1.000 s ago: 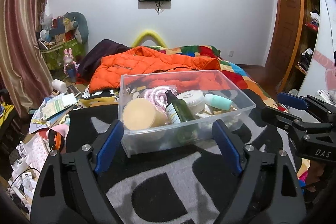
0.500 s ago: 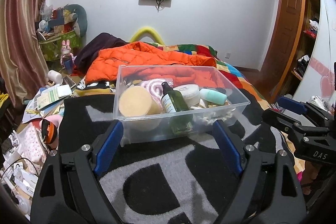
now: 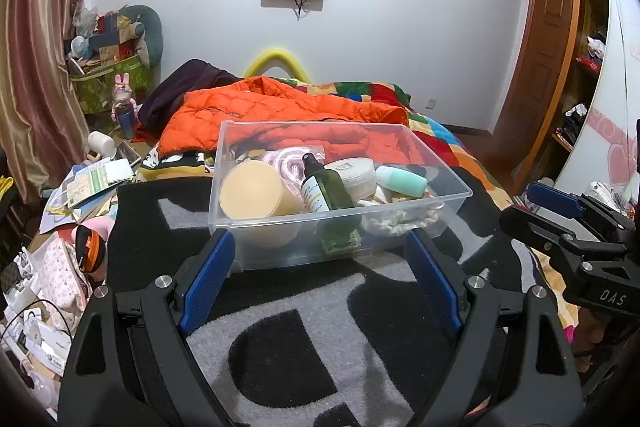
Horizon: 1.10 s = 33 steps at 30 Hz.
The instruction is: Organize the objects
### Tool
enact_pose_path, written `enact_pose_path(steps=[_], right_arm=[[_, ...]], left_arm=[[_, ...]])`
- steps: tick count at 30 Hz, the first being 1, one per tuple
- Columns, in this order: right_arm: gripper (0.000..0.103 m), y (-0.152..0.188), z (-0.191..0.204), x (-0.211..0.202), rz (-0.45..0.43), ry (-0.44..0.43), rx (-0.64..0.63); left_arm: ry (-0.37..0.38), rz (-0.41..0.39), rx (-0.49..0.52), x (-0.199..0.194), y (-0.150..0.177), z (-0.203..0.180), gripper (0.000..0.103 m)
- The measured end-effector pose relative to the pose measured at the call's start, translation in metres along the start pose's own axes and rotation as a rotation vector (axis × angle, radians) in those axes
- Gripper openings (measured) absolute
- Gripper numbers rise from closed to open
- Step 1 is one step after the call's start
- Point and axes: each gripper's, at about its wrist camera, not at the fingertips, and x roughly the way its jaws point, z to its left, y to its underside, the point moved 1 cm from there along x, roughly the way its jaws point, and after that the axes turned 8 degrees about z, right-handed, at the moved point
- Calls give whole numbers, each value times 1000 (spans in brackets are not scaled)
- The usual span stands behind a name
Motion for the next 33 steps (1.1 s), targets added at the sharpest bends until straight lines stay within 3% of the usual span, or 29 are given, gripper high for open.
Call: enact_pose_path(steps=[24,33], right_arm=[[76,0,0,-2,-1,-8,5],[76,1,1,-3,1,-8,9]], left_arm=[[14,3,0,-2,0,0,88],[25,-35,6,-9,0,-3,88]])
